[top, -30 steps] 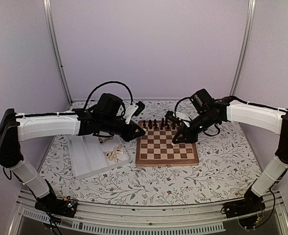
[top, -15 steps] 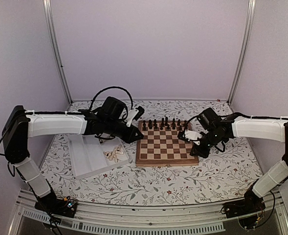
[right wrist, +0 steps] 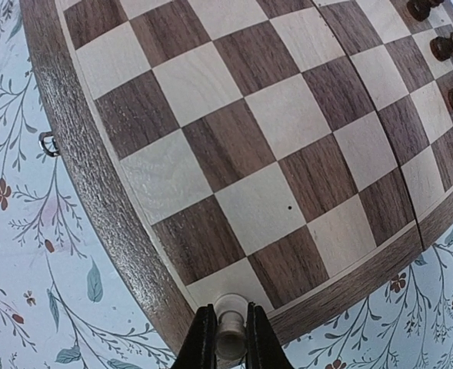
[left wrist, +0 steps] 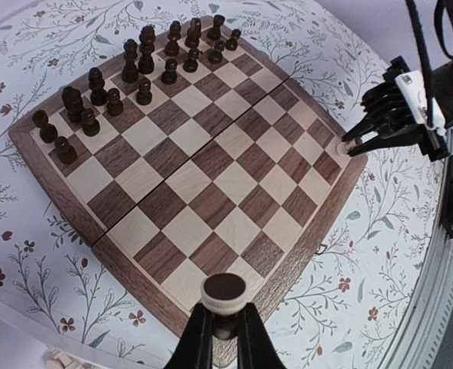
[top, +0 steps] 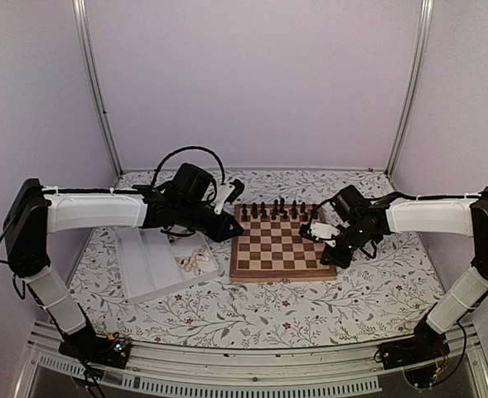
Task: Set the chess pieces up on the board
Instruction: Place the chess piece on the chessboard.
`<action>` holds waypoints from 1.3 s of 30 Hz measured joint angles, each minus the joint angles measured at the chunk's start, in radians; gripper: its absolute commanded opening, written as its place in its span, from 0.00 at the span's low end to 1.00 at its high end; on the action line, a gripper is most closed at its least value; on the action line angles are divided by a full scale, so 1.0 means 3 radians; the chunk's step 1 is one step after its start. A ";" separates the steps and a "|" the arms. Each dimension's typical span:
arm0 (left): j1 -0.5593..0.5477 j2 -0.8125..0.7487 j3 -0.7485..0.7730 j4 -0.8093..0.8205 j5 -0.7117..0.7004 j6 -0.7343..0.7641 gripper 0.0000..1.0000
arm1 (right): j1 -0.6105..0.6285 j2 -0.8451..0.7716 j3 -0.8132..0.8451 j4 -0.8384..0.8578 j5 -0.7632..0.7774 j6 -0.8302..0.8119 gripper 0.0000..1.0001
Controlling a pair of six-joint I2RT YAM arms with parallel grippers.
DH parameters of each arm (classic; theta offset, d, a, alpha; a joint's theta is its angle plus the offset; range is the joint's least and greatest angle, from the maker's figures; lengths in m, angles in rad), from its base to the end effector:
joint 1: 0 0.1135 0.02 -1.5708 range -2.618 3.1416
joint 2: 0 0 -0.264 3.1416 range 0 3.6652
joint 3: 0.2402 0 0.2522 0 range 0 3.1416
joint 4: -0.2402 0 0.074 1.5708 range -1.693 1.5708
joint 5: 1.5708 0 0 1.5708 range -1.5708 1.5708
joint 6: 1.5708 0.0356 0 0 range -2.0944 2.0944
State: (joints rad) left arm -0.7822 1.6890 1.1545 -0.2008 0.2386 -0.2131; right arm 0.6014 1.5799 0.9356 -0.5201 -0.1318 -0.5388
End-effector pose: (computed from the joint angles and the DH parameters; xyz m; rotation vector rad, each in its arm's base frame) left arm 0.2587 -0.2689 0.2297 0.7985 2.2738 -0.7634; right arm 0.2427 0.1722 0.1779 -1.5063 2.2807 0.1979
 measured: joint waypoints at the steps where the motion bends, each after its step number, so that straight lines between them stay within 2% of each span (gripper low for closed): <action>1: 0.0000 0.0000 0.0000 0.0000 0.0000 0.0000 0.00 | 0.0000 0.0000 0.0000 0.0004 -0.0003 -0.0001 0.06; 8: 0.0000 0.0000 0.0001 0.0000 0.0001 -0.0001 0.00 | -0.0003 0.0015 0.0000 0.0034 -0.0018 0.0023 0.24; 14: 0.0000 0.0000 0.0001 -0.0003 0.0005 -0.0001 0.00 | -0.0020 0.0017 0.0019 0.0017 -0.0027 0.0048 0.35; 20: 0.0000 0.0072 0.0132 -0.0150 0.0221 0.0023 0.00 | -0.0097 -0.0025 0.0379 -0.0237 -0.0276 -0.0023 0.36; 26: 0.0000 0.0295 0.0412 -0.0490 0.0773 0.0139 0.01 | -0.0064 -0.0329 0.0815 -0.0511 -0.0671 -0.0552 0.35; 31: 0.0000 0.0462 0.0496 -0.0683 0.1340 0.0164 0.02 | 0.0220 -0.0308 0.1147 -0.0623 -0.0729 -0.1034 0.36; 39: -0.0005 0.0636 0.0598 -0.0791 0.2021 0.0131 0.03 | 0.0760 0.0013 0.1378 -0.0745 -0.0557 -0.1461 0.39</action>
State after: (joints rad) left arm -0.7837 1.8797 1.3338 -0.4381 0.8448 -0.1738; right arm 0.8295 1.5837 1.3491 -0.7437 -0.2989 -0.9771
